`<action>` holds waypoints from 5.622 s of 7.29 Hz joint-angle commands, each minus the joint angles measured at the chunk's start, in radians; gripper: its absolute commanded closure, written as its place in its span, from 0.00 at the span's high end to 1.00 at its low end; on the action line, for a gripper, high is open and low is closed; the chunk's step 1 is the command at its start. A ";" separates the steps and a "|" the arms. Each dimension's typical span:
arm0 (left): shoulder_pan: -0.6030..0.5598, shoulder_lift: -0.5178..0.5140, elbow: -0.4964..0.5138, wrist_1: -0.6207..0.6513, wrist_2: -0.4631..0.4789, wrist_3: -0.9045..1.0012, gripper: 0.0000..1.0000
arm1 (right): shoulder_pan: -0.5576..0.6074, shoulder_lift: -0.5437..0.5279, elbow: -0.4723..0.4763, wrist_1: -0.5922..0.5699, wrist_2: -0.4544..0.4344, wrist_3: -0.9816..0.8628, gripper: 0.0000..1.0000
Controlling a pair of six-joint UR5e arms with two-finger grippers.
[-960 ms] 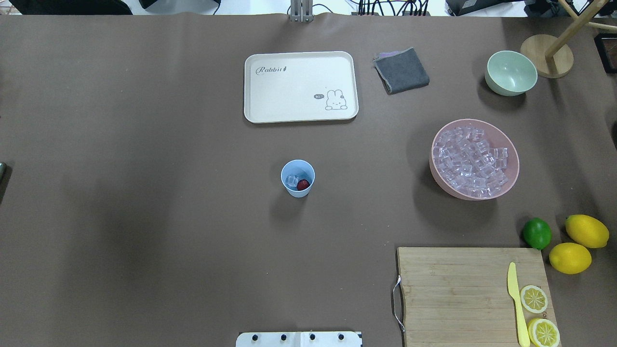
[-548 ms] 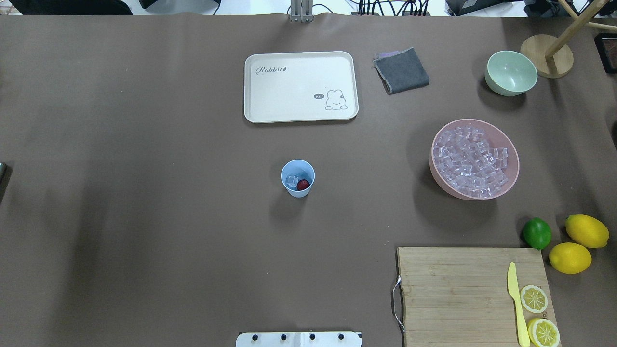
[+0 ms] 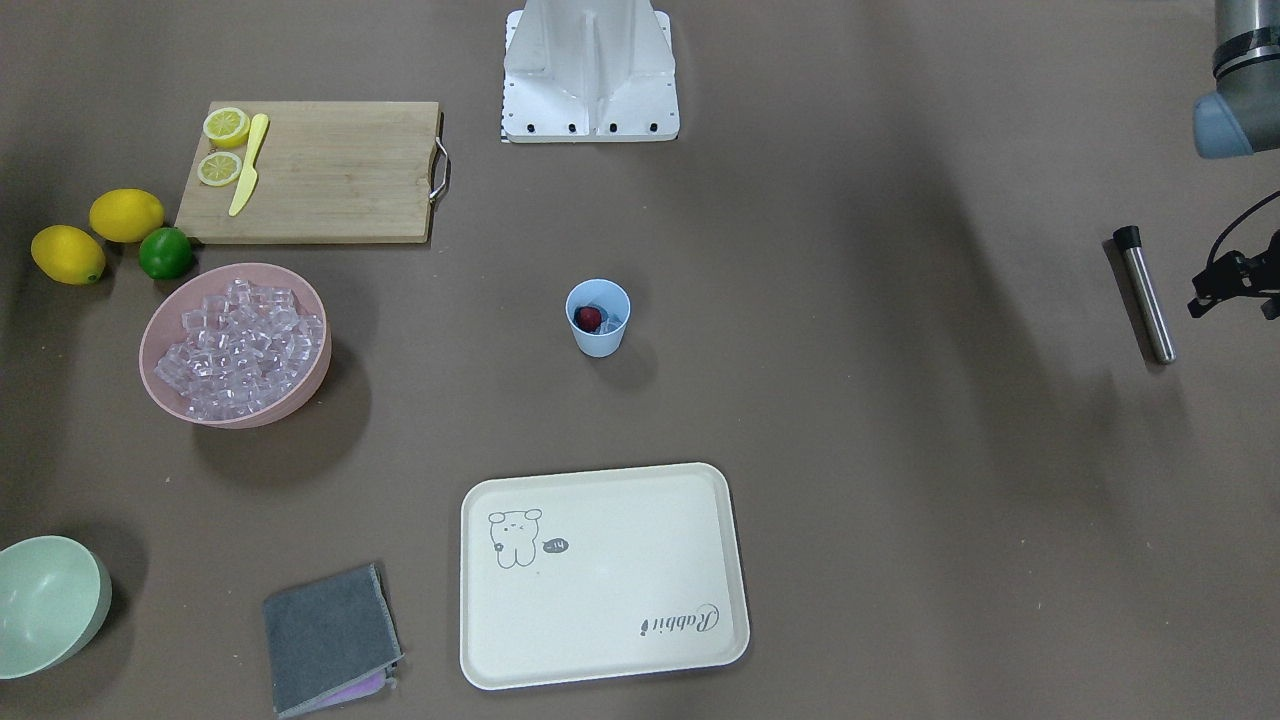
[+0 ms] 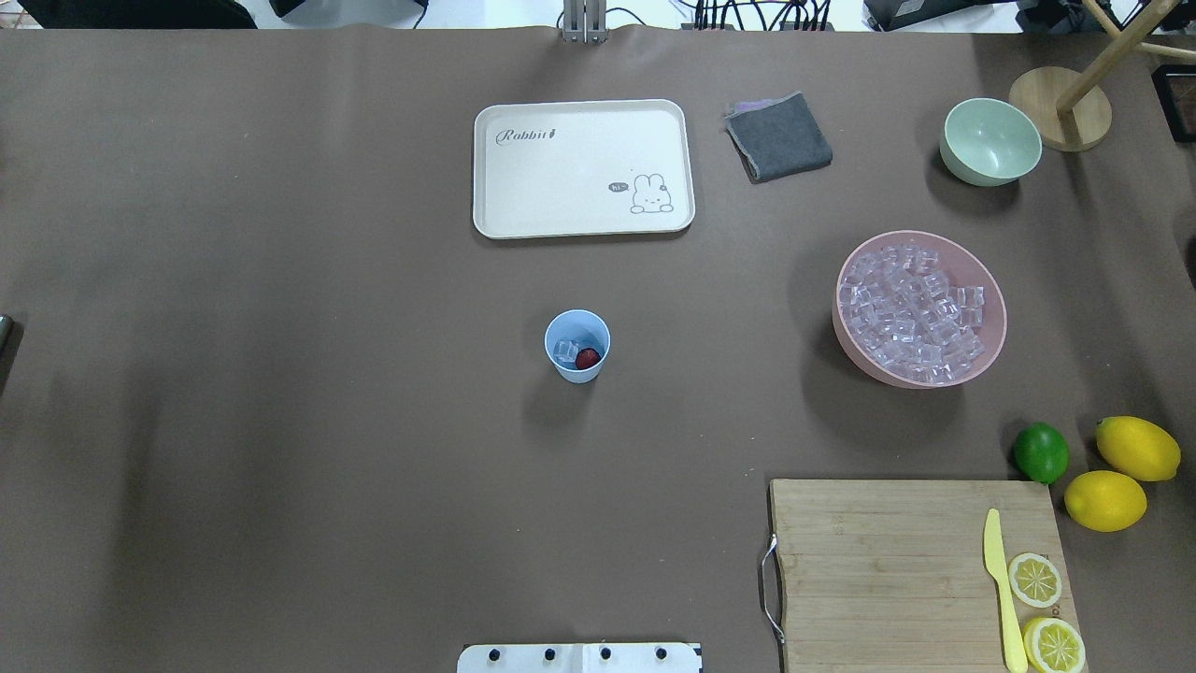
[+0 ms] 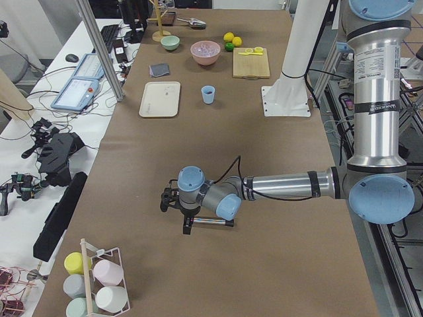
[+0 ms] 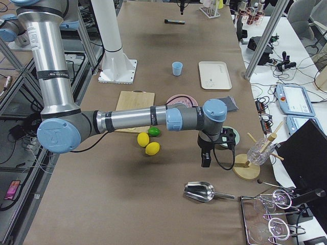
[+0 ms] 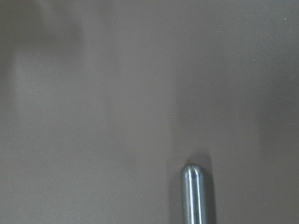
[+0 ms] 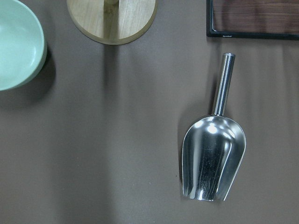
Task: Mash ice and strawberries in cup
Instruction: 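Grasp the metal pestle rod with the left gripper, then carry the upright metal pestle with the left gripper over the cup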
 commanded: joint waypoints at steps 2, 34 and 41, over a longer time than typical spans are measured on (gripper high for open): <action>0.077 -0.029 0.037 -0.048 0.003 -0.117 0.98 | 0.000 0.006 0.006 0.002 -0.002 0.005 1.00; 0.101 -0.332 -0.325 0.066 0.034 -0.104 0.00 | 0.070 0.010 0.057 -0.129 -0.026 0.010 1.00; 0.464 -0.517 -0.385 -0.166 0.184 -0.116 0.00 | 0.090 0.001 0.126 -0.313 -0.026 0.013 1.00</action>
